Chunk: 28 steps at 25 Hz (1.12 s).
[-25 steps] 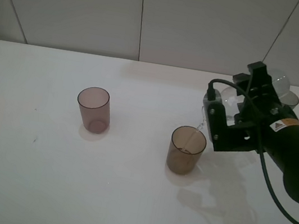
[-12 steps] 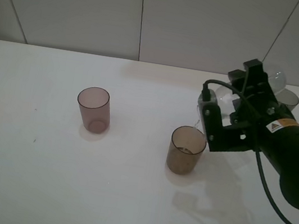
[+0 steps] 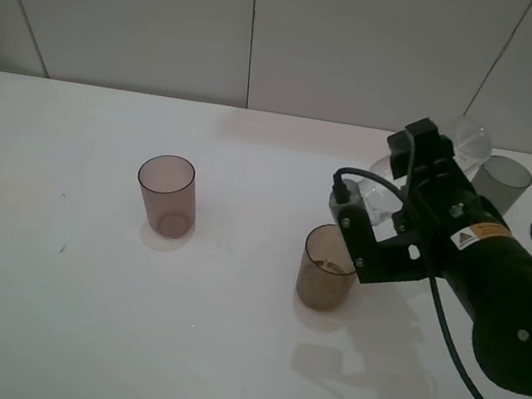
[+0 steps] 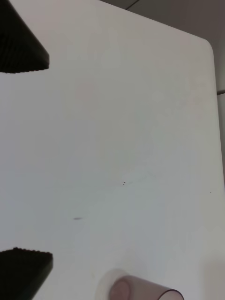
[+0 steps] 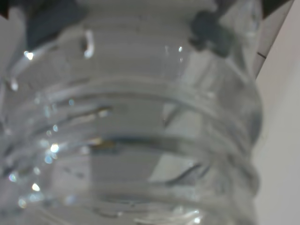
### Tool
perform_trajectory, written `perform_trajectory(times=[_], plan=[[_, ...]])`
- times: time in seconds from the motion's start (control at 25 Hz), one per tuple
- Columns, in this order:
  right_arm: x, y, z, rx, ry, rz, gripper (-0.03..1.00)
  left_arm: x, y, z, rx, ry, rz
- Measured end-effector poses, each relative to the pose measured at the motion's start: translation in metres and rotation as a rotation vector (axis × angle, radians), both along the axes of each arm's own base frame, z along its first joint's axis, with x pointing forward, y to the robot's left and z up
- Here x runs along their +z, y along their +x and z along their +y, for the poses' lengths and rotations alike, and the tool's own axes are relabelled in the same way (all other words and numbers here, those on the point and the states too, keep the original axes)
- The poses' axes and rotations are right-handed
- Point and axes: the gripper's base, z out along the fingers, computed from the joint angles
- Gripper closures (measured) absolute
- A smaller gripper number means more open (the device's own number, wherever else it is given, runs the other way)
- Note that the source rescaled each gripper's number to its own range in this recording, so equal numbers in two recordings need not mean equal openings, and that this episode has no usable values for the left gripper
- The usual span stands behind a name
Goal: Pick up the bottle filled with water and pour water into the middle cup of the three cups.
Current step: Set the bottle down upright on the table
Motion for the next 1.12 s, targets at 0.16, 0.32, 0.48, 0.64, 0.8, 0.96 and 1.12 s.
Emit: perform_trajectory(times=[0.16,0.32,0.48,0.64,0.8,0.96,1.12], plan=[[-0.0046,0.0007,0.0000,-0.008,-0.029,-0.008,0.95,0.0000,0.0000,0.0000,0.000,0.000,0.000],[-0.0022,0.0016,-0.0019,-0.028,-0.041,-0.041,0.95,0.0000,0.0000,0.0000,0.000,0.000,0.000],[-0.0008,0.0014,-0.0030,-0.036,-0.061,-0.063,0.95,0.0000,0.0000,0.0000,0.000,0.000,0.000],[-0.0012,-0.0026,-0.0010,-0.022,-0.073,-0.071,0.95,0.0000,0.0000,0.0000,0.000,0.000,0.000],[0.0000,-0.0024,-0.0013,-0.026,-0.072,-0.085,0.95,0.0000,0.0000,0.0000,0.000,0.000,0.000],[0.0002,-0.0023,-0.0013,-0.027,-0.072,-0.087,0.95,0.0000,0.0000,0.0000,0.000,0.000,0.000],[-0.0006,-0.0025,-0.0011,-0.030,-0.046,-0.073,0.95,0.0000,0.0000,0.0000,0.000,0.000,0.000]])
